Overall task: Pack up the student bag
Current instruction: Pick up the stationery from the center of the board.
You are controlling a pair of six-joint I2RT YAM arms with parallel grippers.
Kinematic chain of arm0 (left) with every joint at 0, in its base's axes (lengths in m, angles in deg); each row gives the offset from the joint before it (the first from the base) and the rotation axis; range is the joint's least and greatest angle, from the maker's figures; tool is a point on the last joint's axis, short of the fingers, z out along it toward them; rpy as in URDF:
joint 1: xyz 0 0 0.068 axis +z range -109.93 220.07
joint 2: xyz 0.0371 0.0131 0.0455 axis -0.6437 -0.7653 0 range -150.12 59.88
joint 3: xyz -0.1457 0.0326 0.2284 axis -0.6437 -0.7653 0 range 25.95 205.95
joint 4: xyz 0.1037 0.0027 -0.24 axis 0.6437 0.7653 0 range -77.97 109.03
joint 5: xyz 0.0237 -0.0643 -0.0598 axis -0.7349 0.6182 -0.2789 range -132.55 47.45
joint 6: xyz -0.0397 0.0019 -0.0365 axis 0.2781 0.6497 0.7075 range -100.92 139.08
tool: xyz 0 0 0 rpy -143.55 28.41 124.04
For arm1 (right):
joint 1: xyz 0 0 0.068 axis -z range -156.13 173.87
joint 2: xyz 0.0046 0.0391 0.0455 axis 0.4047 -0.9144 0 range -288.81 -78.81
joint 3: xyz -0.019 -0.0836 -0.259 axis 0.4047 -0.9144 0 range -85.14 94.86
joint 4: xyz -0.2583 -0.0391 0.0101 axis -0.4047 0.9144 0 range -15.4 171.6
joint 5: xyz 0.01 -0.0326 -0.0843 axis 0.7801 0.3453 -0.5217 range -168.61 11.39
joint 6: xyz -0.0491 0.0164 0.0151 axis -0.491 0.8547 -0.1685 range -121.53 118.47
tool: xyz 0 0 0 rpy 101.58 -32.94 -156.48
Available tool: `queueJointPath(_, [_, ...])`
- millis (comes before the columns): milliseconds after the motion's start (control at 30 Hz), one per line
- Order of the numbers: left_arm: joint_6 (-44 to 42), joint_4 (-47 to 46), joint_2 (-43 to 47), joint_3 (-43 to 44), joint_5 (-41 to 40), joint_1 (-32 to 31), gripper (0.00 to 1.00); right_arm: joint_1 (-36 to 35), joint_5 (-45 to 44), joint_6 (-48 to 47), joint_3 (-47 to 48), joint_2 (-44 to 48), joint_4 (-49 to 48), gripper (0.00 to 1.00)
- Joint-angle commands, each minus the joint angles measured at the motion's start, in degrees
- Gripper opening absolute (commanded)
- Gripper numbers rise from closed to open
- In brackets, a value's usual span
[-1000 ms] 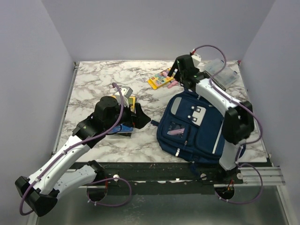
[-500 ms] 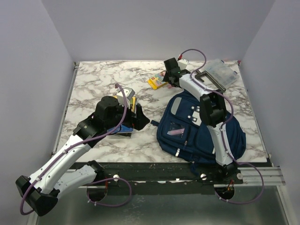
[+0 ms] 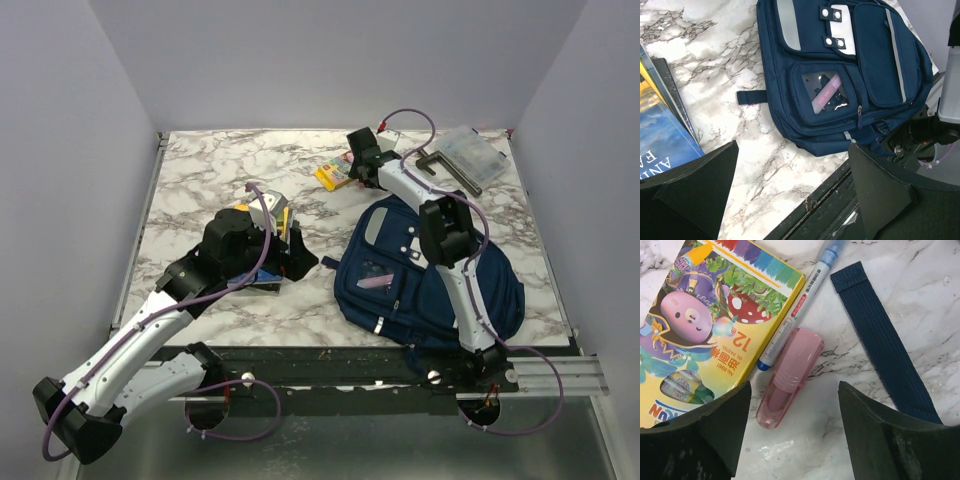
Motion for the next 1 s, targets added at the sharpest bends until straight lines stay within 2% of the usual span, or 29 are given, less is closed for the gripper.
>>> queueJointPath(0, [-0.91,-1.45,1.53,-1.24,0.66,0.45,0.94,-0.10,-2.67,-1.24,4.09,-4.15,2.05,0.74])
queueJointPath(133, [-0.96,-1.48,2.20,-1.78,0.49,0.45,0.94,-0.10,-4.10,-0.83,6.64,-6.70,5.97,0.72])
queueJointPath(333, [-0.78,-1.66,2.76,-2.00,0.73,0.54,0.94,-0.10,-3.95,1.32,2.20,-5.26,6.49,0.49])
queueJointPath(500, [-0.52,-1.82,2.82,-2.14,1.00,0.64,0.94,0.29,-3.86,2.30,-0.92,-2.76,5.15,0.38])
queueJointPath(567, [-0.43,-1.93,2.63,-2.17,1.15,0.70,0.94,0.67,-2.89,2.27,-2.51,-0.95,3.00,0.28])
queueJointPath(700, [-0.11,-2.13,2.28,-2.18,1.28,0.83,0.94,1.90,-2.49,0.97,-4.72,2.66,-1.71,0.15])
queueJointPath(867, [0.66,-2.23,1.20,-2.19,1.35,0.80,0.94,2.92,-2.57,-5.98,-12.39,11.10,-14.93,0.01])
queueJointPath(967, [1.84,-2.59,0.52,-2.11,1.84,0.94,0.94,3.30,-2.84,-11.47,-17.27,17.27,-20.93,0.00])
